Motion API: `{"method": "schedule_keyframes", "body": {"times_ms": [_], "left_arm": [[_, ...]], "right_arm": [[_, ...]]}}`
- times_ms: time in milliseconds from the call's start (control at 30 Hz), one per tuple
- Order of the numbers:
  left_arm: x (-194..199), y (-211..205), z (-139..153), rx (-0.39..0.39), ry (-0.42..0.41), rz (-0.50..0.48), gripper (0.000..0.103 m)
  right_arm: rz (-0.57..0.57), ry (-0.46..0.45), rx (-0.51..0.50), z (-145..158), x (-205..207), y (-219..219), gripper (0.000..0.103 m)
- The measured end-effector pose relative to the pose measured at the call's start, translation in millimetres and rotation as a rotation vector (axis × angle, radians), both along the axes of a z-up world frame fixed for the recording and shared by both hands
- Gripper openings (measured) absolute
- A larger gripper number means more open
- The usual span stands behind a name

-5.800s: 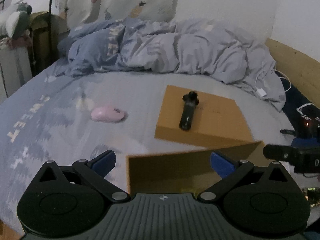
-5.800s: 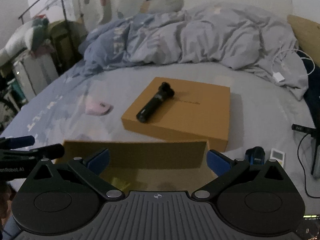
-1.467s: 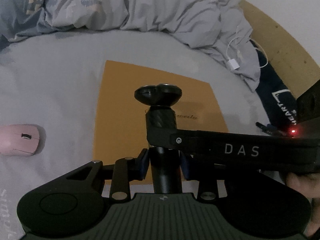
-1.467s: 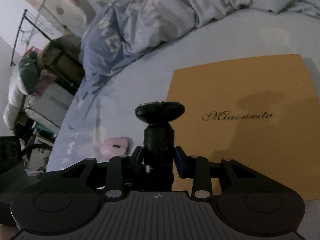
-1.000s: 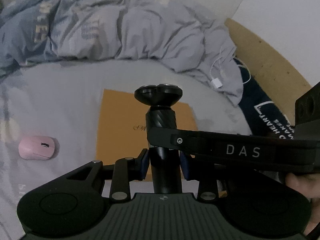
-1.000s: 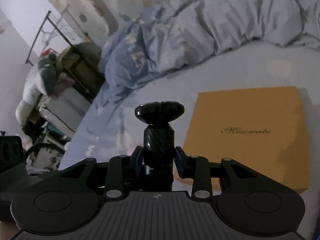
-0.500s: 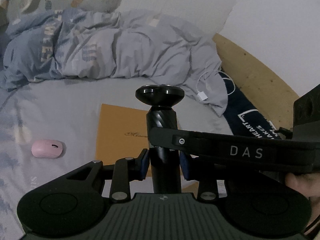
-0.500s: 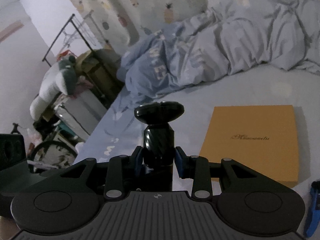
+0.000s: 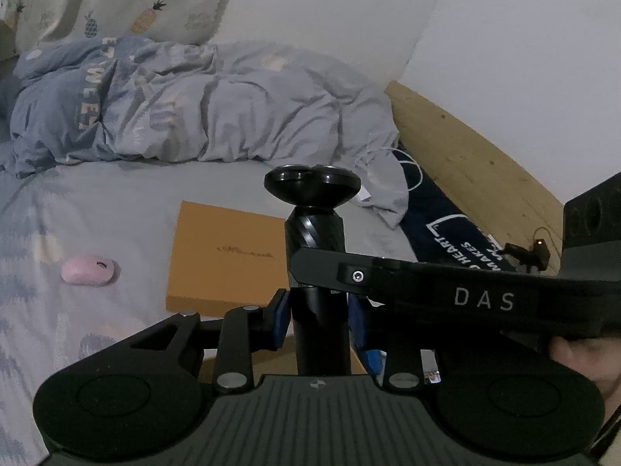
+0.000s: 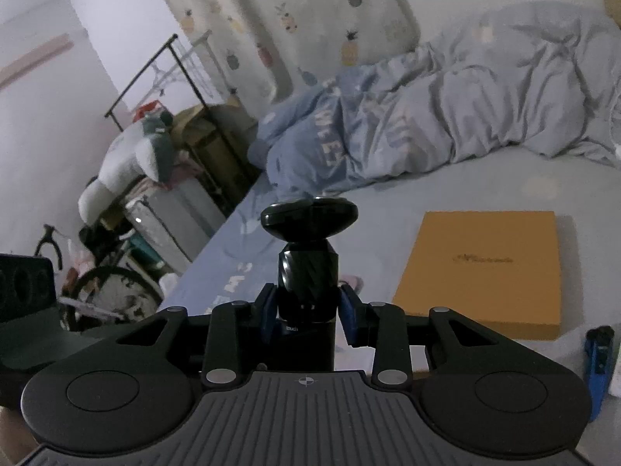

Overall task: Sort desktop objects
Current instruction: 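Lift the flashlight with the right gripper and carry it over the cardboard box, then lower the flashlight into the box beside the tissue pack and open the right gripper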

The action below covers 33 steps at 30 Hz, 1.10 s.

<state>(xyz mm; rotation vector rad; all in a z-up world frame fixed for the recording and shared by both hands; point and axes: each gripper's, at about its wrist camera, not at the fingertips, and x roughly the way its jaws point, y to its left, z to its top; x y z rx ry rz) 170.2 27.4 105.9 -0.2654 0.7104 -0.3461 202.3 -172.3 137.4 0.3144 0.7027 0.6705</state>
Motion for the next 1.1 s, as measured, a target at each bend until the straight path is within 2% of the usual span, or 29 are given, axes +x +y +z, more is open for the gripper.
{"method": "schedule_keyframes", "body": {"times_ms": [533, 1100], "left_arm": [[-57.7, -13.4, -41.0, -0.017, 0.042, -0.02, 0.034], [-69.4, -45.6, -104.5, 0.048, 0.129, -0.072, 0.034]], "right_arm": [[0.02, 0.039, -0.02, -41.4, -73.9, -13.0, 0.038], [-0.007, 0.12, -0.037, -120.4, -95.5, -39.1, 0.038]]}}
